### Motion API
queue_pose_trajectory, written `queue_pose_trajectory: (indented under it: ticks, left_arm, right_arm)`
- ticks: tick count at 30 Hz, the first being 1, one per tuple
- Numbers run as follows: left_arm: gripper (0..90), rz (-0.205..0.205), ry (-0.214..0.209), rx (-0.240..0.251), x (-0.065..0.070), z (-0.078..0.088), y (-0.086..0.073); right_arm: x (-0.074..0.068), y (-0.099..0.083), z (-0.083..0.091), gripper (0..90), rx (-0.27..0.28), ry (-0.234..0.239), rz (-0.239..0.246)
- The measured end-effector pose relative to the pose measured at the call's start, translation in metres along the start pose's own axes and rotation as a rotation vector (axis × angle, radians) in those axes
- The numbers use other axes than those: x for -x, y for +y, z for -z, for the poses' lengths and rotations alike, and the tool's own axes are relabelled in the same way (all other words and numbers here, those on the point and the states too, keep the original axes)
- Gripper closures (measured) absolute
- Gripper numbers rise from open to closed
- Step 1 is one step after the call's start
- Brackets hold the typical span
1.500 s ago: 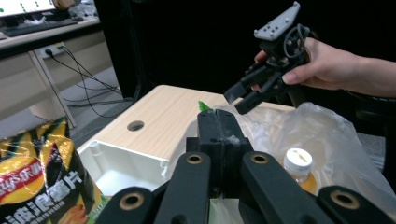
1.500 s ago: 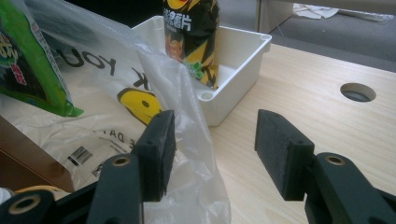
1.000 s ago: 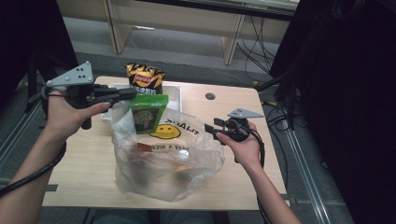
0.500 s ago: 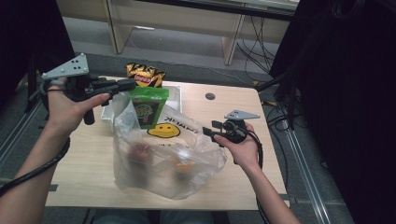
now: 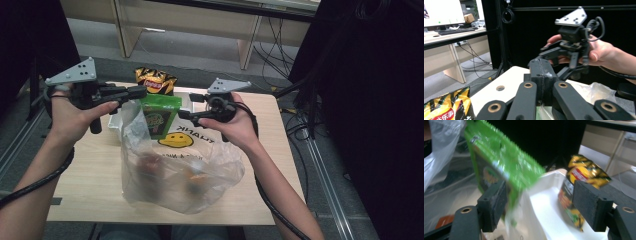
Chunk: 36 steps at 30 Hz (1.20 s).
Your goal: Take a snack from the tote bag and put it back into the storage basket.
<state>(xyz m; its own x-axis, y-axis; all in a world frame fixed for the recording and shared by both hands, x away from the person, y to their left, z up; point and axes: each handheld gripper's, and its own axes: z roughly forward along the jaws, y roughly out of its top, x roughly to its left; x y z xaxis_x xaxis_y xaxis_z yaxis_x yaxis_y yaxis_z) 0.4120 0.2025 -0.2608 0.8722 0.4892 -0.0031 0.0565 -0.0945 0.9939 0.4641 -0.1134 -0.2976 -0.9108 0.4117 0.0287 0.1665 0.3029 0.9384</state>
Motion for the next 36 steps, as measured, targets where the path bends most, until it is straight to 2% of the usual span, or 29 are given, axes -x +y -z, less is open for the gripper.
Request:
queue_pose_trajectory:
  ticks: [2,3,4,5,6,7,8,9,10,11,12,13,14,16,17,18,21,23,24,26,28,29,30,31,32,33,34,36]
  left_arm:
    - [90.0,-0.004,-0.008,-0.007,0.0,-0.001,-0.001]
    - [90.0,-0.003,-0.012,-0.008,-0.001,-0.001,-0.002]
    - [90.0,0.001,-0.018,0.0,-0.001,-0.002,-0.003]
    - [90.0,0.003,-0.02,0.003,-0.002,-0.002,-0.003]
    - [90.0,-0.018,-0.026,0.014,-0.004,-0.004,-0.003]
    - [90.0,-0.008,-0.019,0.003,-0.003,-0.003,-0.004]
    - [90.0,-0.004,-0.016,-0.002,-0.003,-0.003,-0.004]
    - [90.0,-0.025,0.022,-0.004,-0.004,-0.002,-0.004]
    - [90.0,0.004,-0.016,-0.007,-0.002,-0.003,-0.005]
    - [90.0,0.008,-0.013,-0.012,-0.002,-0.003,-0.005]
    - [90.0,0.008,-0.01,-0.015,-0.002,-0.003,-0.005]
    - [90.0,0.008,-0.009,-0.015,-0.002,-0.003,-0.005]
    - [90.0,0.012,-0.005,-0.02,-0.003,-0.004,-0.006]
    - [90.0,0.01,-0.002,-0.026,-0.003,-0.004,-0.007]
    - [90.0,0.007,0.003,-0.044,-0.005,-0.006,-0.01]
    - [90.0,0.01,0.006,-0.054,-0.006,-0.006,-0.011]
    - [89.7,0.027,-0.01,-0.054,-0.006,-0.005,-0.015]
    - [81.4,0.035,-0.009,-0.068,-0.006,-0.002,-0.018]
    - [75.1,0.045,-0.009,-0.071,-0.006,-0.001,-0.02]
    - [60.0,0.066,-0.006,-0.083,-0.005,0.004,-0.024]
    - [54.0,0.061,0.006,-0.117,-0.003,0.009,-0.033]
    - [53.4,0.053,0.02,-0.143,-0.002,0.01,-0.038]
    - [53.5,0.053,0.02,-0.143,-0.002,0.01,-0.038]
    - [54.2,0.052,0.026,-0.16,-0.001,0.011,-0.043]
    - [54.2,0.061,0.024,-0.169,-0.001,0.012,-0.049]
    - [57.7,0.076,0.011,-0.181,0.0,0.012,-0.056]
    - [57.7,0.081,0.003,-0.2,0.001,0.012,-0.062]
    - [60.8,0.09,0.016,-0.247,0.003,0.012,-0.075]
  right_arm:
    - [-0.001,0.001,-0.005,29.8,0.001,0.012,-0.013]
    - [-0.001,0.004,-0.012,29.4,-0.004,0.042,0.012]
    - [-0.002,0.005,-0.016,29.1,-0.01,0.067,0.014]
    - [-0.004,0.006,-0.02,29.3,-0.014,0.073,0.018]
    - [-0.006,0.007,-0.024,30.4,-0.016,0.088,0.025]
    - [-0.01,0.01,-0.028,36.1,-0.018,0.112,0.057]
    - [-0.01,0.01,-0.028,36.1,-0.018,0.112,0.057]
    - [-0.011,0.01,-0.028,40.6,-0.015,0.113,0.07]
    - [-0.014,0.012,-0.029,51.9,-0.02,0.14,0.11]
    - [-0.014,0.012,-0.029,51.9,-0.02,0.14,0.11]
    - [-0.017,0.012,-0.026,63.7,-0.029,0.143,0.107]
    - [-0.017,0.012,-0.026,63.7,-0.029,0.143,0.107]
    - [-0.018,0.012,-0.025,69.9,-0.019,0.14,0.167]
    - [-0.02,0.013,-0.022,81.3,-0.029,0.145,0.189]
    - [-0.022,0.013,-0.02,87.5,-0.029,0.151,0.185]
    - [-0.023,0.015,-0.019,89.6,-0.022,0.16,0.212]
    - [-0.026,0.016,-0.017,90.0,-0.04,0.168,0.22]
    - [-0.027,0.018,-0.014,90.0,-0.059,0.168,0.227]
    - [-0.026,0.019,-0.012,90.0,-0.054,0.149,0.237]
    - [-0.025,0.021,-0.01,90.0,-0.05,0.141,0.204]
    - [-0.023,0.023,-0.004,90.0,-0.035,0.124,0.18]
    - [-0.022,0.025,-0.002,90.0,-0.021,0.121,0.169]
    - [-0.022,0.025,-0.002,90.0,-0.021,0.121,0.169]
    - [-0.019,0.029,0.004,90.0,0.009,0.09,0.161]
    - [-0.019,0.029,0.004,90.0,0.009,0.09,0.161]
    - [-0.018,0.033,0.009,90.0,0.025,0.074,0.112]
    - [-0.018,0.033,0.009,90.0,0.025,0.074,0.112]
    - [-0.016,0.041,0.015,90.0,0.065,0.062,0.106]
